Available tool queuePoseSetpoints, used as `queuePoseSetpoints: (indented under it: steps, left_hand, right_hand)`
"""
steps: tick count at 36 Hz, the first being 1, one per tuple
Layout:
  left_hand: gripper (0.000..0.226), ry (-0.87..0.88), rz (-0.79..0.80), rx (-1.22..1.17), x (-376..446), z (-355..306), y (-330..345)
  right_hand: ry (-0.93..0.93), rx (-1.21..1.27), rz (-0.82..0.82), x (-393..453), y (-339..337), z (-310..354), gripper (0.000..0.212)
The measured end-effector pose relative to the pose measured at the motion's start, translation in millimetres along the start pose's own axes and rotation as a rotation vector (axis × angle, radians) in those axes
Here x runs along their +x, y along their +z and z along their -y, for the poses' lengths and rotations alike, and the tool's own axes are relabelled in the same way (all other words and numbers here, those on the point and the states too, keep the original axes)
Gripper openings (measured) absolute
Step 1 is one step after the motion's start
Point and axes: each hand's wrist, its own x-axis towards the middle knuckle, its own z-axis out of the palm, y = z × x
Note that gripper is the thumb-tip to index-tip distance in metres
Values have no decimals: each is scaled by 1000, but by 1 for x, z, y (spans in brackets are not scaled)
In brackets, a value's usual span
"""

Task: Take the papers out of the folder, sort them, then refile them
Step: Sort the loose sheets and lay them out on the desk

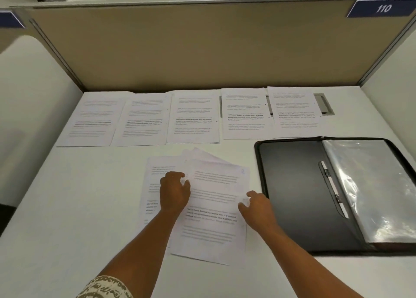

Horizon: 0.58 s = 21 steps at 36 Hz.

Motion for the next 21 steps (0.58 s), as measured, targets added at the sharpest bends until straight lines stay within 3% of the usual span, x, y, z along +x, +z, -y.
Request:
queuePoseSetpoints:
  steps: [5, 10, 12, 17, 21]
  left_hand:
    - [36, -49, 43, 142, -2, 11, -8]
    - [39, -74, 152, 120, 0, 19, -12]
    - [39, -53, 185, 105, 3, 23, -14]
    - [38, -63, 217, 19, 7, 29, -21]
    - [34, -125, 234, -34, 14, 35, -25]
  right_hand:
    - [64, 8, -46, -9, 13, 1, 40]
    - [158, 165, -69, -13, 20, 11, 65]
    - [193, 264, -83, -13, 24, 15, 64]
    - [271, 386, -112, -17, 36, 23, 44]
    - [280, 343, -118, -17, 46, 23, 9]
